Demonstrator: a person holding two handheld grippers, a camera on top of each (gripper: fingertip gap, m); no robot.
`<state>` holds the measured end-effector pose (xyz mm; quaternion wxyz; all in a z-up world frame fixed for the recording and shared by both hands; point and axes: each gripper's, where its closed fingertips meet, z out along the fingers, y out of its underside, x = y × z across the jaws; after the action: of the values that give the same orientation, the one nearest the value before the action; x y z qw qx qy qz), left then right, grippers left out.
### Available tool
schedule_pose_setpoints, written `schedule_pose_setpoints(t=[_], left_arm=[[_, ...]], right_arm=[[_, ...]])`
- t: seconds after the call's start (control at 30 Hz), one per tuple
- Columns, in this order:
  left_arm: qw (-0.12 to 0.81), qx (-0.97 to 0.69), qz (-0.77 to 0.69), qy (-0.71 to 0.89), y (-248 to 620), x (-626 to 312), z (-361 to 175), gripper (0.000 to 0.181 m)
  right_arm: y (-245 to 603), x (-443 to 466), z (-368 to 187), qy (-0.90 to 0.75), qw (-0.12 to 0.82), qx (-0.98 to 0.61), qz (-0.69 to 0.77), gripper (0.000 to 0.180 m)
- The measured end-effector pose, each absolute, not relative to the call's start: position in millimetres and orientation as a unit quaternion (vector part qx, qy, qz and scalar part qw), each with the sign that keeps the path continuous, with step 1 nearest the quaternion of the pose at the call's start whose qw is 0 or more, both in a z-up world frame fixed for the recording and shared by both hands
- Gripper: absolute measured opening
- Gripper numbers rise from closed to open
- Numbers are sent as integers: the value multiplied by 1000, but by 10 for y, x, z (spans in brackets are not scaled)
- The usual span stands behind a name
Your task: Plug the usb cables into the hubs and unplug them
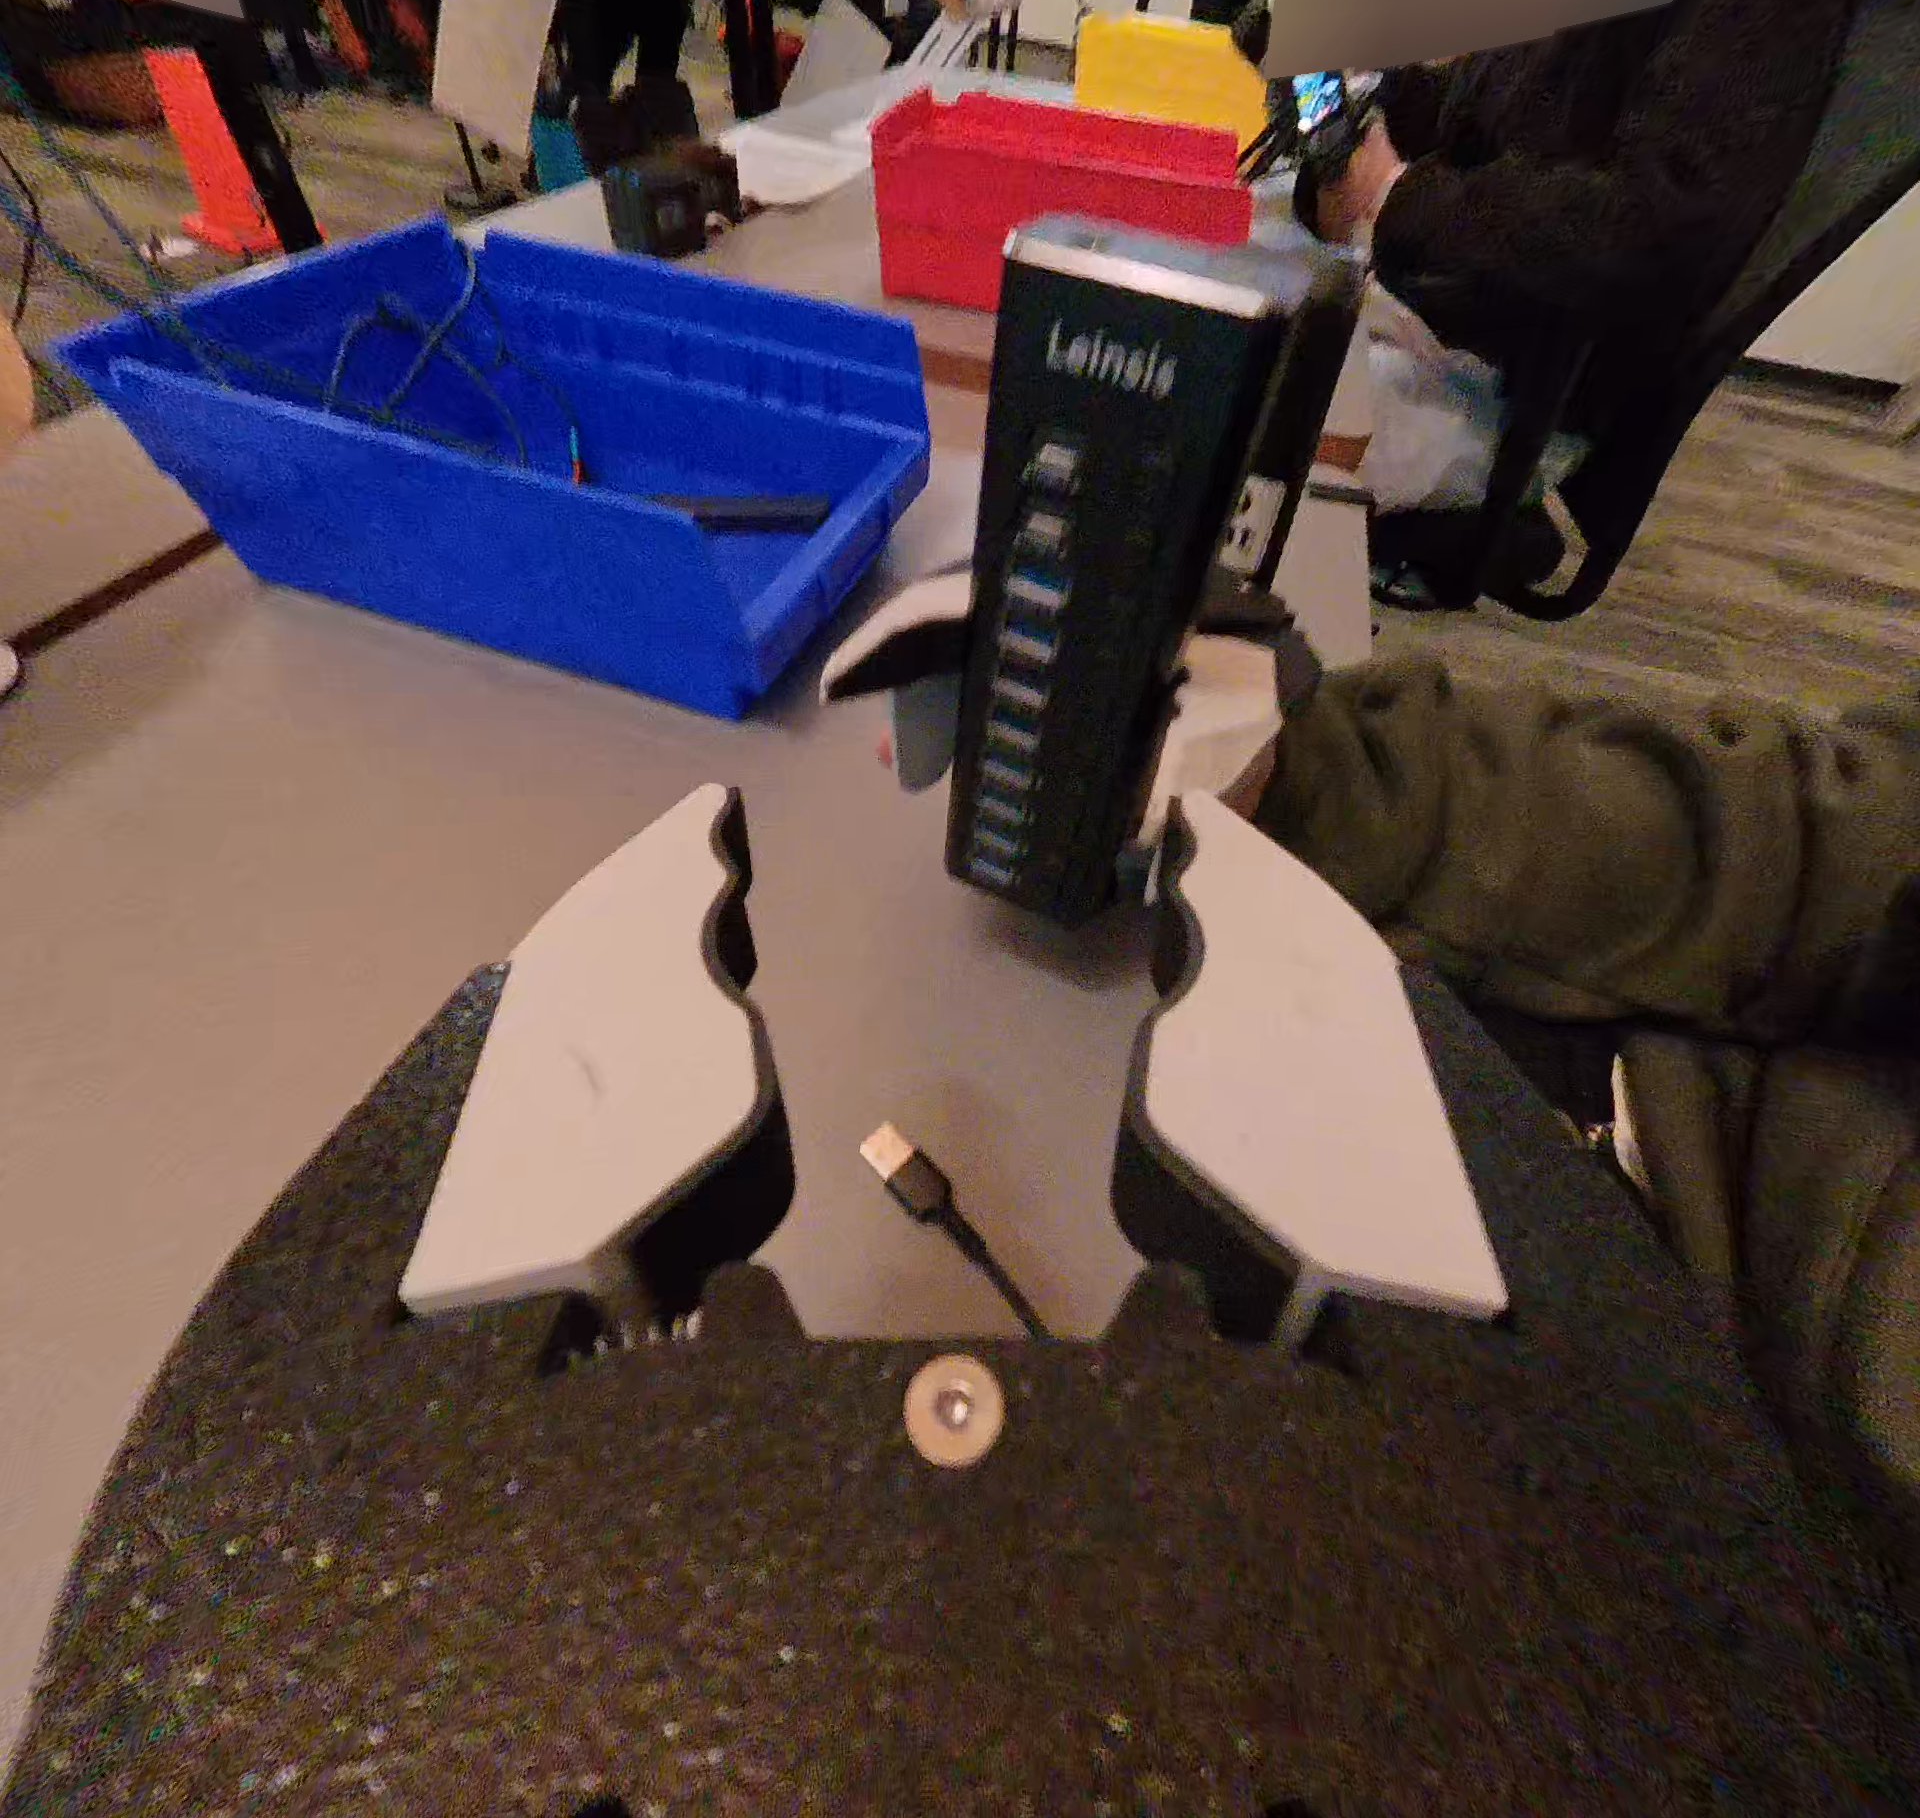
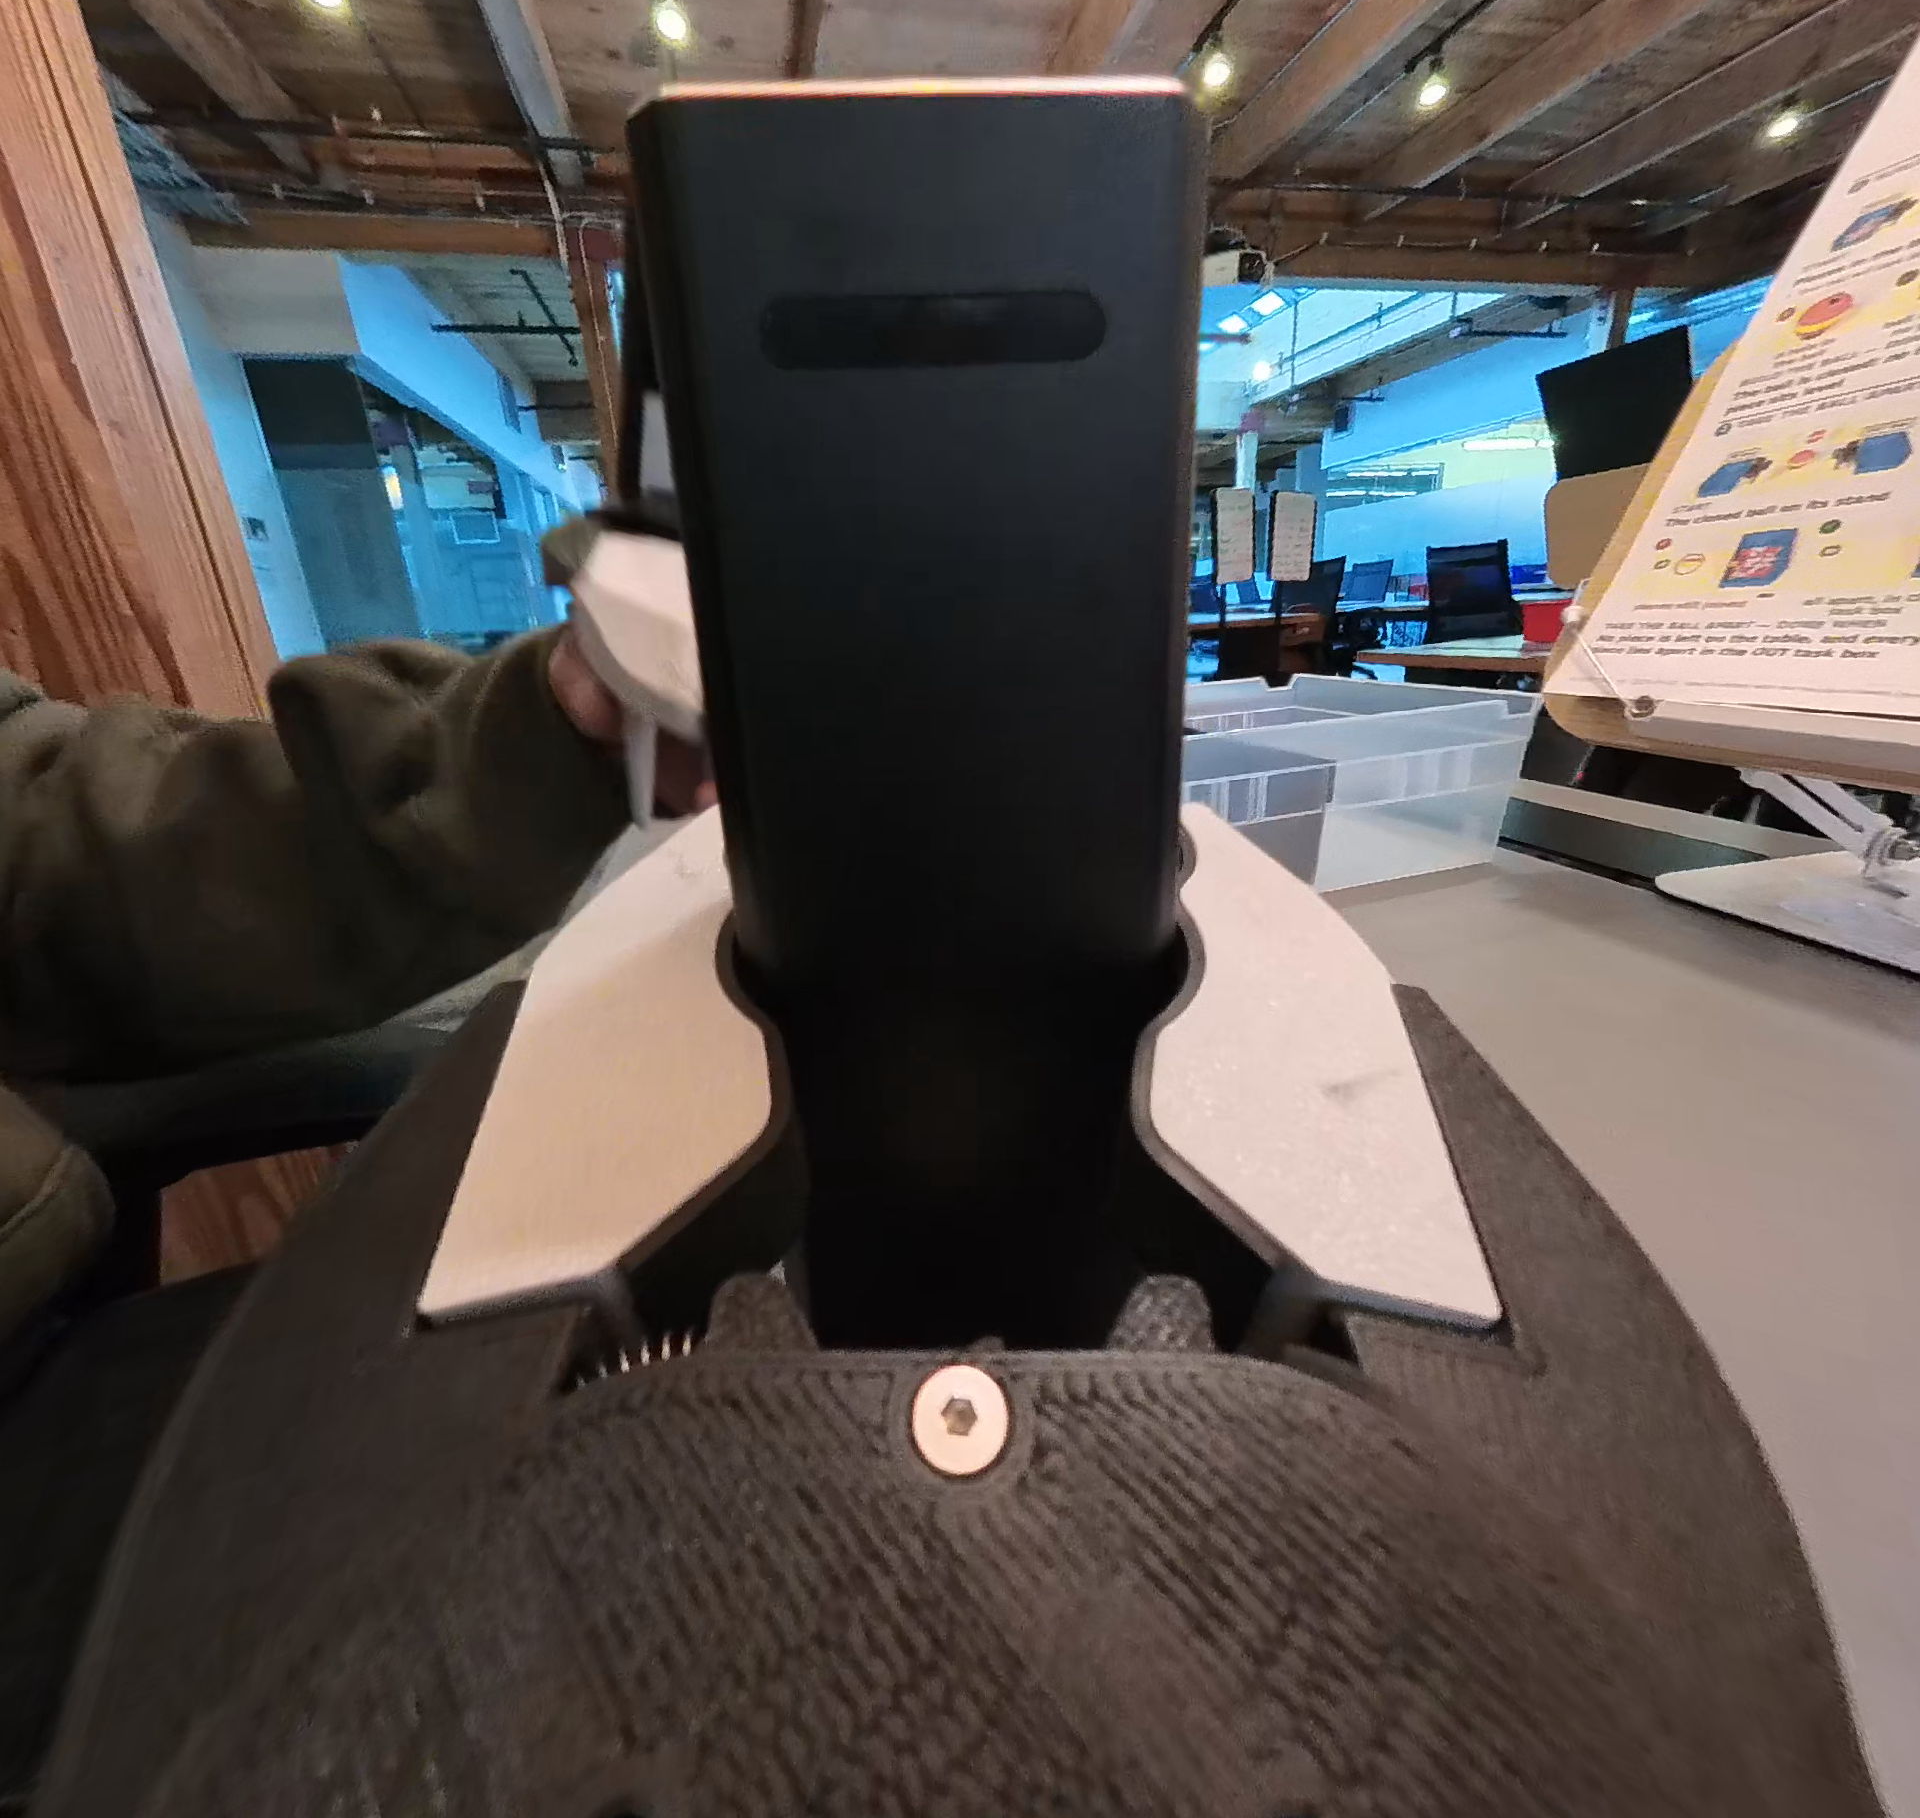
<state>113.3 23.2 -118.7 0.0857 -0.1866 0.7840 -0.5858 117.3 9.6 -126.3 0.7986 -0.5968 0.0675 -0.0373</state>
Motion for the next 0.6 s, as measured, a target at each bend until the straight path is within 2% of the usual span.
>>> schedule_pose_setpoints(t=[0.13,0.23,0.3,0.6], left_arm=[[102,-132,-598,784,-195,1077,-837,84],[125,-94,-550,820,-426,1122,-929,84],[98,-59,-542,833,-542,1031,-1013,68],[125,-46,-524,841,-544,1015,-1020,65]], right_arm=[[175,1082,-1298,40,786,-615,-44,73],[229,1009,-1314,25,781,-623,-44,74],[241,989,-1322,20,779,-626,-45,76],[277,1027,-1355,27,765,-638,-85,76]])
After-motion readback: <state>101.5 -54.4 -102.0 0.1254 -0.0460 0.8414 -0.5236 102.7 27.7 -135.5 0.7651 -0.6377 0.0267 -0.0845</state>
